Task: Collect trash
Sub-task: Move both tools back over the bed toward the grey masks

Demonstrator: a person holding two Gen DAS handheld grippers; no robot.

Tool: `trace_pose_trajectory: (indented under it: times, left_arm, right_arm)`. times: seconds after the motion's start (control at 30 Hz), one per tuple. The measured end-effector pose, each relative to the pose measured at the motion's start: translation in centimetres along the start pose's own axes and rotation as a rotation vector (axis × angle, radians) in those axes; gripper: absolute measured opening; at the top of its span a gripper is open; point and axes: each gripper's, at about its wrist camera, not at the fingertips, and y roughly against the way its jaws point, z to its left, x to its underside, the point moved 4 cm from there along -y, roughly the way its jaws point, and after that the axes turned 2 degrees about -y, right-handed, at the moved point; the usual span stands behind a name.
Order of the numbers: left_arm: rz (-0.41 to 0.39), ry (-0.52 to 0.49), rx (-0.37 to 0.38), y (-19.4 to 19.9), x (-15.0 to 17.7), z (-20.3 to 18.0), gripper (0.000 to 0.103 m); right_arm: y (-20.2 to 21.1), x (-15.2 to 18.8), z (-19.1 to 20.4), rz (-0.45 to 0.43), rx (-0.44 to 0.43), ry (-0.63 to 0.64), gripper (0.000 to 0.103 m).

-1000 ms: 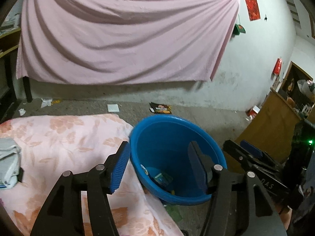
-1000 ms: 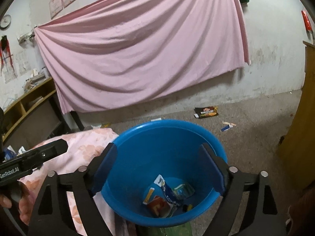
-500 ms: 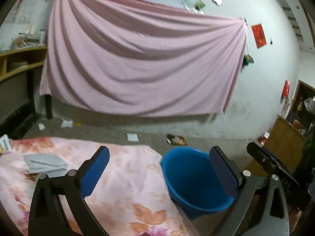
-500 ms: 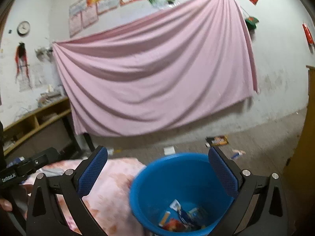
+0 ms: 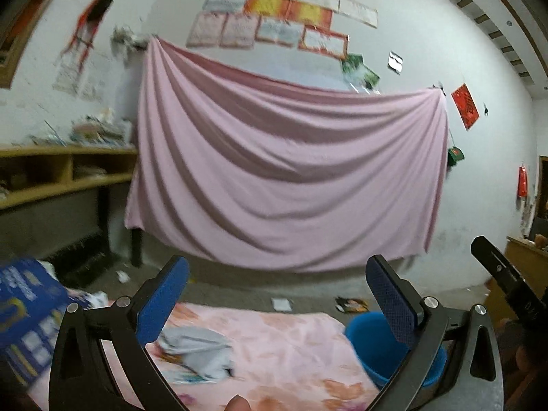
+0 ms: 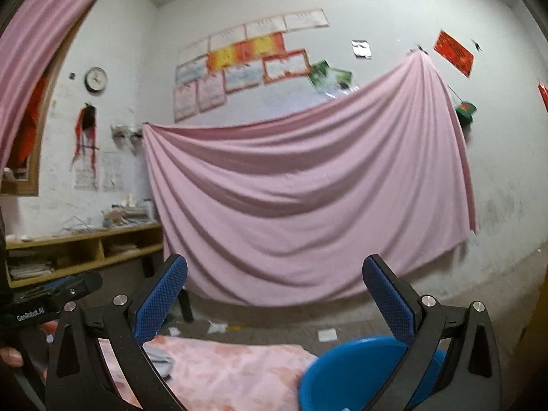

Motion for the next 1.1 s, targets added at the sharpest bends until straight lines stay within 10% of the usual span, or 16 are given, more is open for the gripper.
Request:
trace_pose_trajectory:
  times: [0.37, 0.67, 1.1]
  left_arm:
    - [-0.151, -0.074, -0.109, 7.1, -1.2, 6.3, 0.101]
    - [-0.107, -0.078, -0.158, 7.0, 1.5, 9.8, 0.101]
    - [0.166, -0.078, -0.133, 0.7, 6.6, 11.3, 0.101]
  right_arm:
    - [0.6, 0.2, 6.7, -0.092, -0.090, 0.034, 0.103]
    - [-1.1, 2.8, 10.5, -0.069, -0.181, 0.087, 0.103]
    - [-9.3, 10.2, 10.6, 0.351, -0.230, 0.056, 0.103]
